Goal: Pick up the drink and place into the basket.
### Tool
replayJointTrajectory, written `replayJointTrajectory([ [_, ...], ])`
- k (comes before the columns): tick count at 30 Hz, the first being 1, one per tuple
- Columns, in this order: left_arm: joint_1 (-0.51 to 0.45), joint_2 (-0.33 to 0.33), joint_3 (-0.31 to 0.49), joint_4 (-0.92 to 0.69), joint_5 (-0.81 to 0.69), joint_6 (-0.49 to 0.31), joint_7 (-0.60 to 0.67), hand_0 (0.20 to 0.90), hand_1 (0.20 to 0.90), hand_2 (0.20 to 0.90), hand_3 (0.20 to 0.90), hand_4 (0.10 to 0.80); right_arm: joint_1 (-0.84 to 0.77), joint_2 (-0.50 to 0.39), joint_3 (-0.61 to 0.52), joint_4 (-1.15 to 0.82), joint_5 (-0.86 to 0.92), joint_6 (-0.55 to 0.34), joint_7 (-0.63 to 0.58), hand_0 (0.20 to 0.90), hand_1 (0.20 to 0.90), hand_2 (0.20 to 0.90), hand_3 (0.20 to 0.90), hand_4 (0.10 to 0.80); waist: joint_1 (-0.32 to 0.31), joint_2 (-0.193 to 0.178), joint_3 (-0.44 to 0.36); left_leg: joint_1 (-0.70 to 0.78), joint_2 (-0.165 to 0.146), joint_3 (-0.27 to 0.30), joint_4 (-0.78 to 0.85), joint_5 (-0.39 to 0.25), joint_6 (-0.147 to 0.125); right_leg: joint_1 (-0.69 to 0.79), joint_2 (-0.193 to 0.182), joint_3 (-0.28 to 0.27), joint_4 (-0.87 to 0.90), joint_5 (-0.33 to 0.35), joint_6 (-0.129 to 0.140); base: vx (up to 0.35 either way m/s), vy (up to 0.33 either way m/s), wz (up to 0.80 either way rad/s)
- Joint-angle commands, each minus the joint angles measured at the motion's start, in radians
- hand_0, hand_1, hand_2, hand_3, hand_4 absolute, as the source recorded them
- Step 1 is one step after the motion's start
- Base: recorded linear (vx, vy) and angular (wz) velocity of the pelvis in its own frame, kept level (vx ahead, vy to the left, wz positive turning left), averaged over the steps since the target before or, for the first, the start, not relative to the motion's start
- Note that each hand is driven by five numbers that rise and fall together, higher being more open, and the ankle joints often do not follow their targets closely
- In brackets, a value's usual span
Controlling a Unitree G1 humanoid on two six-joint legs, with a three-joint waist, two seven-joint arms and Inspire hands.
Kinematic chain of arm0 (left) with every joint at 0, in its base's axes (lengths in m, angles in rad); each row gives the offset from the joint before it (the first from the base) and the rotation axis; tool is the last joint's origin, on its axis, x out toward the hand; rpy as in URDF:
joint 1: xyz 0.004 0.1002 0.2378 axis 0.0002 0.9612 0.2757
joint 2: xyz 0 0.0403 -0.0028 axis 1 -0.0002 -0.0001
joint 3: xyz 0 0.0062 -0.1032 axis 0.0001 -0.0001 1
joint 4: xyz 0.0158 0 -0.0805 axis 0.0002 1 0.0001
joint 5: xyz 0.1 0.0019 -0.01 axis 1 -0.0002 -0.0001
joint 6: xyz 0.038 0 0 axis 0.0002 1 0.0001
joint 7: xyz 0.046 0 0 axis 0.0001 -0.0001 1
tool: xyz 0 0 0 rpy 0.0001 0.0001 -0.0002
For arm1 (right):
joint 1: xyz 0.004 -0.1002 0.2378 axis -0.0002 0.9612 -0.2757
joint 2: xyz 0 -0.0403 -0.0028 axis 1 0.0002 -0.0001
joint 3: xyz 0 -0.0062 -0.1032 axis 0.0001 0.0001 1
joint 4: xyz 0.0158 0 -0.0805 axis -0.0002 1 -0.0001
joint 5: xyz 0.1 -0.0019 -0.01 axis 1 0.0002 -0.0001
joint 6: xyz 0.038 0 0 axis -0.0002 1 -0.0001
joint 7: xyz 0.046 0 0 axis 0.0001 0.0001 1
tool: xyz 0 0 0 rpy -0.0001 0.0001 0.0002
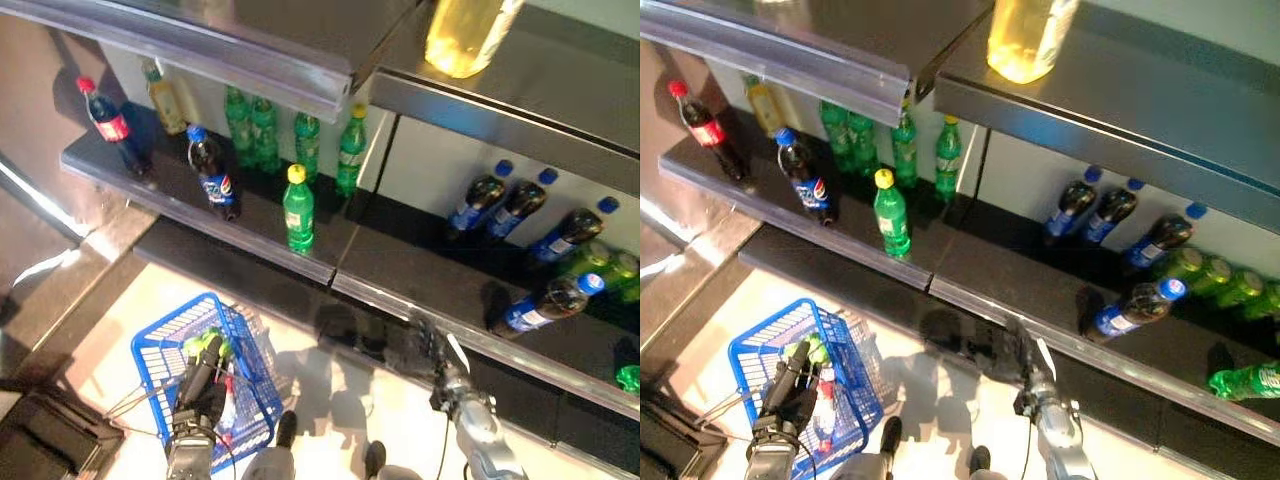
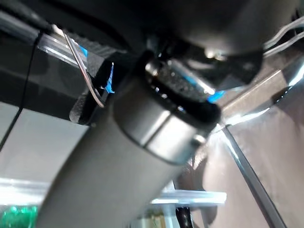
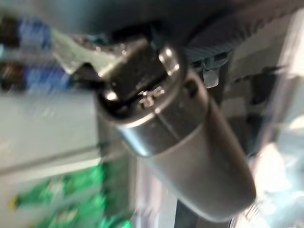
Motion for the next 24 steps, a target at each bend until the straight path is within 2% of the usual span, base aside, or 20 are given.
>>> replayJointTrajectory([
  [1, -0.047, 0.085, 0.010, 0.047, 0.122, -0.150, -0.105, 0.300, 0.300, 0.300, 0.200, 0.100, 0.004, -0.078, -0.049, 0.175, 0.058, -0.094, -0.042, 0.900, 0.900, 0.900, 0.900, 0.800, -0.002, 0.070, -0.196, 0.060, 0.004, 0.023, -0.002, -0.071, 0.003, -0.043, 0.026, 0.029, 0.011, 0.075, -0.033, 0.002, 0.016, -0.15],
  [5, -0.067, 0.096, 0.006, 0.172, 0.171, -0.145, -0.090, 0.300, 0.300, 0.300, 0.200, 0.100, -0.016, -0.080, -0.079, 0.345, 0.062, -0.119, -0.044, 0.900, 0.900, 0.900, 0.900, 0.800, -0.010, 0.071, -0.198, 0.066, 0.004, 0.031, -0.002, -0.076, 0.006, -0.047, 0.032, 0.053, 0.012, 0.075, -0.036, 0.007, 0.009, -0.15],
  [11, -0.086, 0.114, 0.018, 0.341, 0.269, -0.133, -0.074, 0.300, 0.300, 0.300, 0.200, 0.100, -0.032, -0.077, -0.099, 0.499, 0.046, -0.137, -0.039, 0.900, 0.900, 0.900, 0.900, 0.800, -0.022, 0.067, -0.200, 0.077, 0.004, 0.047, -0.001, -0.085, 0.010, -0.051, 0.038, 0.075, 0.020, 0.072, -0.040, 0.021, -0.006, -0.19],
  [17, -0.090, 0.128, 0.014, 0.509, 0.353, -0.120, -0.123, 0.300, 0.300, 0.300, 0.200, 0.100, -0.045, -0.087, -0.123, 0.667, 0.040, -0.053, -0.023, 0.900, 0.900, 0.900, 0.900, 0.800, -0.031, 0.065, -0.200, 0.093, 0.007, 0.071, 0.004, -0.100, 0.013, -0.046, 0.040, 0.084, 0.025, 0.065, -0.043, 0.036, -0.005, -0.11],
  [24, -0.095, 0.120, -0.014, 0.544, 0.372, -0.090, -0.117, 0.300, 0.300, 0.300, 0.200, 0.100, -0.059, -0.090, -0.126, 0.718, 0.053, -0.003, -0.014, 0.900, 0.900, 0.900, 0.900, 0.800, -0.026, 0.066, -0.191, 0.103, 0.006, 0.074, 0.005, -0.106, 0.018, -0.040, 0.036, 0.076, 0.035, 0.059, -0.043, 0.033, 0.002, -0.14],
])
